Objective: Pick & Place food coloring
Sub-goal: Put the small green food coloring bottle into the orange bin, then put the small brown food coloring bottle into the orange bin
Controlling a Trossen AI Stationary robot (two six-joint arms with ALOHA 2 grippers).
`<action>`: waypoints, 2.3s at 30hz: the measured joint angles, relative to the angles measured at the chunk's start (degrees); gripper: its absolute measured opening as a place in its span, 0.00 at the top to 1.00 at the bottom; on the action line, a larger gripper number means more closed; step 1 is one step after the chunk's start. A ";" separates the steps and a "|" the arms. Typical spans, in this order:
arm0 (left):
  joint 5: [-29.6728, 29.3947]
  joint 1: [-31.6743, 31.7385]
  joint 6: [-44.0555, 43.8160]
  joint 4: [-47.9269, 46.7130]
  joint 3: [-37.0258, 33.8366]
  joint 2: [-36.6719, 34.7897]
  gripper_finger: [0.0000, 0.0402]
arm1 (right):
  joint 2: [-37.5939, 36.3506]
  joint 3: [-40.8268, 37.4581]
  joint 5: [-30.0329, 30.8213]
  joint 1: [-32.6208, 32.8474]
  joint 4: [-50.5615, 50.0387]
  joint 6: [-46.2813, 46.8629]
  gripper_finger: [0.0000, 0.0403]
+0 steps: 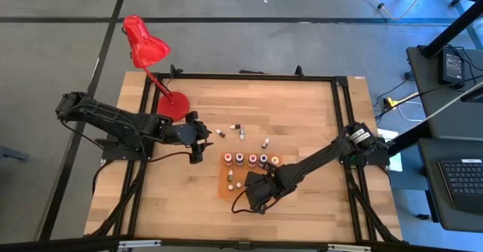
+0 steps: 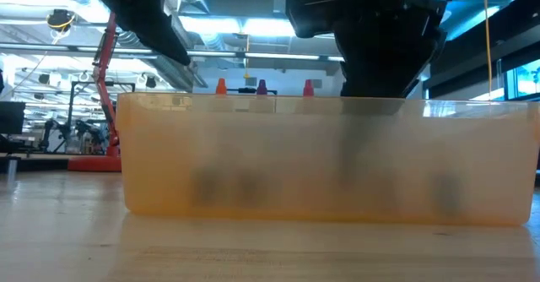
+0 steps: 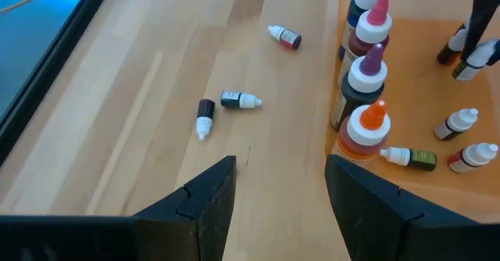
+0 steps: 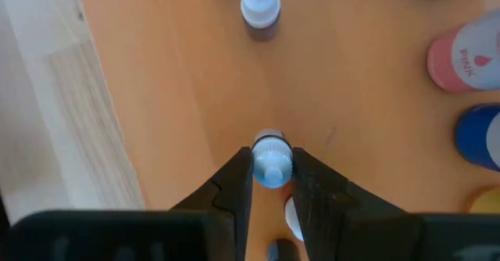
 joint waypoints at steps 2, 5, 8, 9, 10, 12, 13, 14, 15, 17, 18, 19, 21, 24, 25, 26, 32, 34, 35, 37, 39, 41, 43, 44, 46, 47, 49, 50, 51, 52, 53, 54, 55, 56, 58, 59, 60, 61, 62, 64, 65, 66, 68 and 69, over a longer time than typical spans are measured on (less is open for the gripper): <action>0.00 0.00 0.00 0.00 0.00 0.01 0.52 | 0.00 0.00 0.00 0.00 0.09 -0.02 0.78; 0.00 0.00 0.00 0.01 0.00 0.00 0.52 | 0.00 0.00 -0.01 0.00 0.06 -0.04 0.78; 0.00 0.00 0.00 -0.04 0.00 0.00 0.52 | 0.00 0.00 -0.01 0.00 0.06 -0.24 0.78; 0.00 0.00 0.00 -0.04 0.00 0.00 0.52 | 0.00 0.00 -0.01 0.00 0.04 -0.24 0.78; 0.00 0.00 0.02 -0.04 0.00 0.00 0.52 | 0.00 0.00 -0.01 0.00 0.06 -0.24 0.78; 0.22 0.00 0.60 0.35 -0.24 0.00 0.52 | 0.00 0.00 0.00 0.00 0.04 -0.31 0.78; 0.60 0.00 0.99 1.42 -0.79 -0.02 0.52 | 0.00 0.00 0.00 0.00 0.04 -0.45 0.78; 1.30 0.00 1.27 2.80 -1.52 -0.02 0.52 | 0.00 0.00 0.00 0.00 0.05 -0.50 0.78; 2.32 0.00 1.58 4.16 -2.35 -0.02 0.52 | 0.00 0.00 0.00 0.00 0.05 -0.50 0.78; 4.37 0.30 2.26 6.75 -4.20 -0.02 0.52 | 0.00 0.00 0.00 0.00 0.04 -0.53 0.78; 5.04 0.60 2.56 7.84 -5.09 -0.02 0.52 | 0.00 0.00 0.00 0.00 0.04 -0.55 0.78; 5.51 0.87 2.60 9.42 -6.08 -0.02 0.52 | 0.00 0.00 0.00 0.00 0.04 -0.57 0.78; 5.46 1.28 2.85 12.24 -7.76 -0.05 0.52 | 0.00 0.00 0.00 0.00 0.04 -0.61 0.78; 5.61 1.85 4.03 13.03 -8.66 -0.42 0.52 | 0.00 0.00 0.02 0.00 0.04 -0.55 0.78; 5.61 2.06 4.10 13.05 -8.87 -0.42 0.52 | 0.00 0.00 0.02 0.00 0.04 -0.55 0.78; 5.60 2.31 4.12 12.76 -9.00 -0.40 0.52 | 0.00 0.00 0.02 0.00 0.04 -0.50 0.78; 5.60 3.65 6.10 12.88 -9.01 -0.28 0.52 | -0.02 0.00 0.04 0.00 0.04 -0.52 0.78; 5.89 3.92 7.11 12.76 -9.01 -0.01 0.52 | -0.02 0.00 0.04 0.00 0.04 -0.56 0.77; 6.29 3.95 7.45 12.67 -9.01 0.13 0.52 | -0.02 0.00 0.05 0.00 0.04 -0.55 0.75; 7.52 3.93 7.85 12.83 -9.01 0.33 0.52 | -0.02 0.00 0.07 0.00 0.04 -0.48 0.71; 7.60 3.91 7.93 12.85 -9.01 0.33 0.52 | -0.04 0.00 0.07 -0.02 0.04 -0.48 0.66; 7.54 3.93 8.97 12.81 -9.01 0.33 0.52 | -0.04 0.00 0.07 0.00 0.04 -0.50 0.61; 7.54 3.93 10.51 12.85 -9.01 0.33 0.52 | -0.06 0.00 0.07 0.00 0.04 -0.67 0.57; 7.54 3.93 10.99 12.85 -9.01 0.33 0.52 | -0.20 0.07 0.07 -0.01 -0.16 -0.69 0.56; 7.52 3.93 11.21 13.45 -9.33 0.33 0.52 | -0.69 0.96 0.09 0.12 -1.05 -0.95 0.53; 7.34 4.12 11.86 15.34 -10.27 0.33 0.52 | -1.30 1.58 0.27 0.43 -1.10 -1.41 0.53; 7.43 5.17 13.65 20.30 -13.33 0.26 0.52 | -3.32 2.34 2.68 1.59 -2.22 -1.92 0.52; 8.05 6.00 14.38 23.12 -14.93 0.26 0.52 | -4.52 2.51 4.35 2.42 -2.66 -1.97 0.52; 9.22 7.11 14.95 25.67 -16.46 0.26 0.52 | -5.79 2.53 5.88 3.37 -3.46 -1.95 0.52; 10.73 8.34 15.46 27.61 -17.78 0.26 0.52 | -7.08 2.53 7.28 4.33 -5.05 -2.03 0.51; 12.59 9.62 15.83 29.53 -19.10 0.28 0.52 | -8.44 2.51 8.79 5.31 -6.51 -2.49 0.51; 14.20 10.86 16.04 30.81 -20.17 0.26 0.52 | -9.98 2.51 10.23 6.26 -7.89 -3.28 0.51; 15.94 12.25 16.17 32.03 -21.09 0.11 0.52 | -11.57 2.51 12.09 7.31 -9.52 -3.28 0.51; 17.64 13.61 16.93 33.22 -21.65 0.07 0.52 | -12.99 2.51 14.97 8.48 -11.03 -2.78 0.51; 20.46 16.10 18.75 35.55 -22.51 0.01 0.52 | -15.49 2.51 21.07 10.67 -13.69 -1.31 0.51; 21.94 17.46 19.25 36.68 -23.10 0.00 0.52 | -16.54 2.51 23.30 11.71 -15.02 -0.08 0.51; 23.58 18.78 19.62 37.94 -23.67 0.02 0.52 | -17.69 2.49 24.70 12.64 -15.85 0.96 0.51; 25.93 20.09 20.09 39.52 -24.10 0.04 0.52 | -18.72 2.49 26.06 13.55 -16.29 1.65 0.51; 28.87 21.54 20.84 41.17 -24.37 0.02 0.52 | -19.67 2.49 27.44 14.29 -16.48 2.32 0.51; 34.63 24.27 22.51 43.79 -24.83 0.07 0.52 | -20.84 2.51 29.87 15.43 -16.42 2.55 0.51; 36.99 25.53 23.15 44.68 -24.85 0.42 0.52 | -21.15 2.51 30.63 15.73 -16.42 2.56 0.51; 38.57 26.84 23.55 46.03 -24.85 1.00 0.52 | -21.29 2.50 31.30 15.91 -16.38 2.58 0.51; 40.08 29.18 23.69 47.91 -24.85 2.17 0.52 | -21.40 2.49 31.54 15.95 -16.31 2.56 0.51; 40.43 30.29 23.69 48.67 -24.85 3.30 0.52 | -21.40 2.49 31.54 15.93 -16.35 2.58 0.51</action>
